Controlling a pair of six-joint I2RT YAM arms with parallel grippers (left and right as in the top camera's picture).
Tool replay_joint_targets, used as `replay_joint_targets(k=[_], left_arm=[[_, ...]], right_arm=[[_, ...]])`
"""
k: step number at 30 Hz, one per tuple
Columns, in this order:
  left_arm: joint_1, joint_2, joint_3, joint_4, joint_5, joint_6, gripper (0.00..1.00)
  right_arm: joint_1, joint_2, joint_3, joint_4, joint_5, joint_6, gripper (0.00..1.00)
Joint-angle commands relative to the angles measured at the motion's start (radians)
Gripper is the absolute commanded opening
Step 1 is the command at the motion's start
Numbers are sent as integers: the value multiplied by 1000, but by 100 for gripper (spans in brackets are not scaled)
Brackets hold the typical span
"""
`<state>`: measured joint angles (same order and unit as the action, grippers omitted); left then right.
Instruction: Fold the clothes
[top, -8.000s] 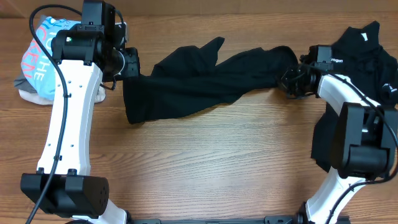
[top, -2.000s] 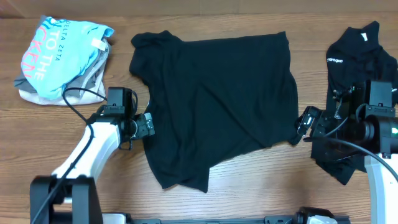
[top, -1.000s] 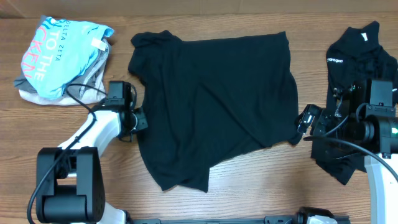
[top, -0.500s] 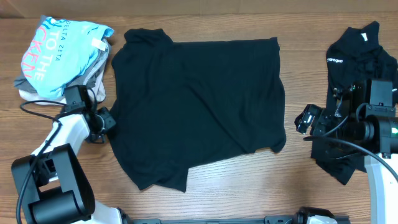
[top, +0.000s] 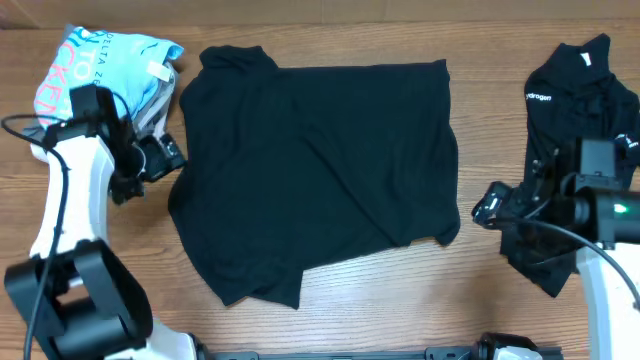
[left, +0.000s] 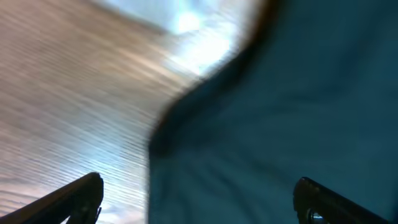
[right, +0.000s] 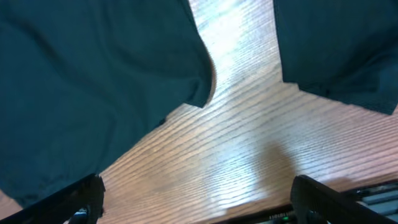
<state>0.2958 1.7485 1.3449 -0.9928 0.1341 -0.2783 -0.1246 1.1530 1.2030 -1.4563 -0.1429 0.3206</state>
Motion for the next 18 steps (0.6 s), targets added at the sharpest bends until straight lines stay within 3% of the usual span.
replay_joint_targets(k=[1,7,16,17,18], left_arm=[[-69,-113,85,-43,160,123,100],[-201,-214,97,-23,134,193,100],[-290,-216,96,44,102,188,100],[-290,-216,96,48,102,188,100],[-290,-216,96,50,102,188,100]], right_arm=[[-4,-6,-166,108,-107,55,96],[2,-6,-401,339,-173,43,80],[2,-6,-620,620,-173,124,71],[2,-6,-627,647,-174,128,67],[2,-4,-628,678,-173,130,51]])
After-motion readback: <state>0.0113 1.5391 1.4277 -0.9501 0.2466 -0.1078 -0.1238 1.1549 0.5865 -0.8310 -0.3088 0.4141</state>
